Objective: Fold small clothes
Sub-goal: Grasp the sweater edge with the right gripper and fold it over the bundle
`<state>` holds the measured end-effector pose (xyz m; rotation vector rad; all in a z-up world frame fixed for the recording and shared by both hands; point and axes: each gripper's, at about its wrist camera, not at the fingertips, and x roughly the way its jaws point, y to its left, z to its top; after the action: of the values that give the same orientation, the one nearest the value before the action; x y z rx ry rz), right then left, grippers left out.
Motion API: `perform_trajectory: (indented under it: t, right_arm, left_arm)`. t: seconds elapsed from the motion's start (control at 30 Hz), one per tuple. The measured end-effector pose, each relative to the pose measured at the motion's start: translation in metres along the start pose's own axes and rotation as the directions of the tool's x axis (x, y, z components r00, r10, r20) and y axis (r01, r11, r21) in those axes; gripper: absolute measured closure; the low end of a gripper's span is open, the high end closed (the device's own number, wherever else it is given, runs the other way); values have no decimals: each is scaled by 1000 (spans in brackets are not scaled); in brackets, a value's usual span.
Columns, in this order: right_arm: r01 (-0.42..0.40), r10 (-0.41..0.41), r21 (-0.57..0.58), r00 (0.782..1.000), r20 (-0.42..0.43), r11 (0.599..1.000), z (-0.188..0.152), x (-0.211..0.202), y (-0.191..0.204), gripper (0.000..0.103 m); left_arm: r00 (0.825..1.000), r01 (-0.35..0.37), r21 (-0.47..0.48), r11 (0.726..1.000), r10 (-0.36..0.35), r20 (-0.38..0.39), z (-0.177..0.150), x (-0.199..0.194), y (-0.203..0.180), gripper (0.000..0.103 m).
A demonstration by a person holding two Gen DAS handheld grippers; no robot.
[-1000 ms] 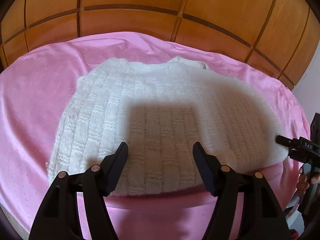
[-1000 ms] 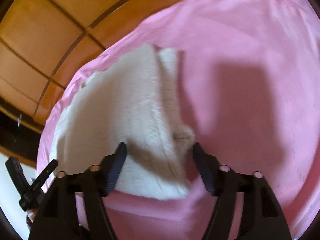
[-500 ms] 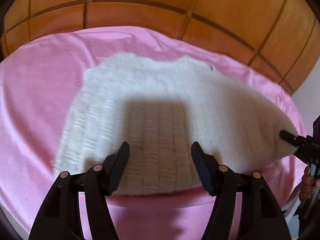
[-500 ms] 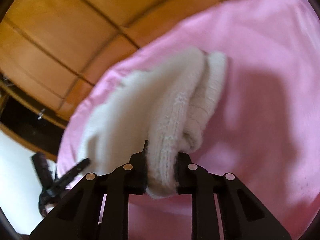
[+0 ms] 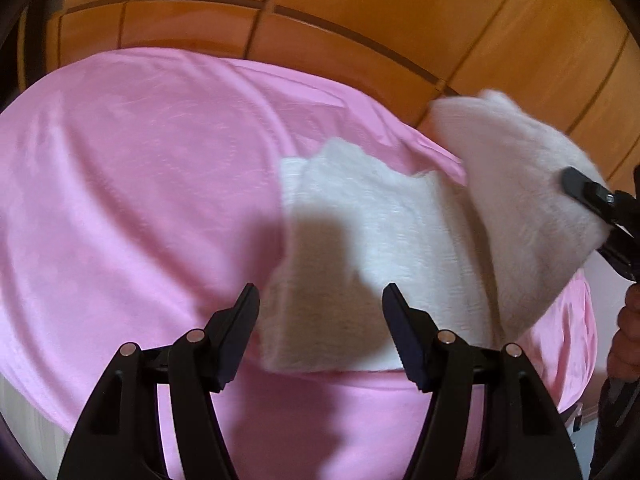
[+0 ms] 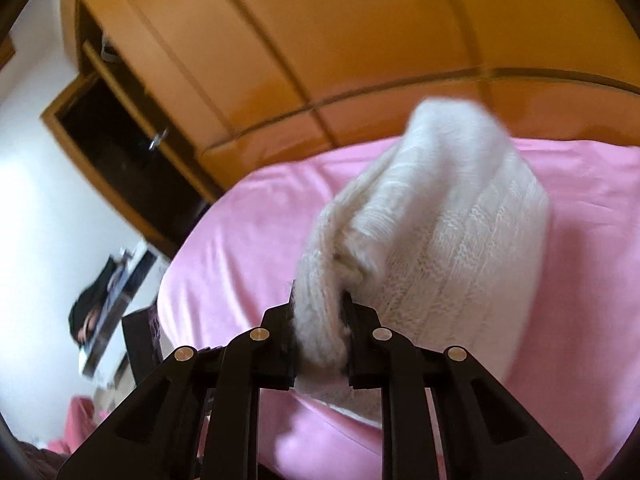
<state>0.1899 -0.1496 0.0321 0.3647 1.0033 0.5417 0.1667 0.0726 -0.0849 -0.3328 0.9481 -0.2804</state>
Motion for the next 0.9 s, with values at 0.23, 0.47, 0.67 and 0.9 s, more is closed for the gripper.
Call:
perform_trajectory:
  t: [0.23,0.47,0.67,0.9]
  right_arm:
    - [5,-20,-114,991,-134,993,-30,70,35,88]
    - [-37,21,-150,994,-109,988,-47,58,37,48]
    - [-25,25,-89,1000,-7,996,-64,-3,8,32]
    - [134,-135,66,991,-2,989,-106,-44,-63,32]
  left_arm:
    - [1000,-11,-39,999,11,1,1,-6,26,40]
    - [997,73,-92,993,-72,9,13,-8,34,38]
    - [969,242,-159,957,-245,2,24,-3,31,30]
    - [930,319,-245,916,-352,-104,47,40,24,22]
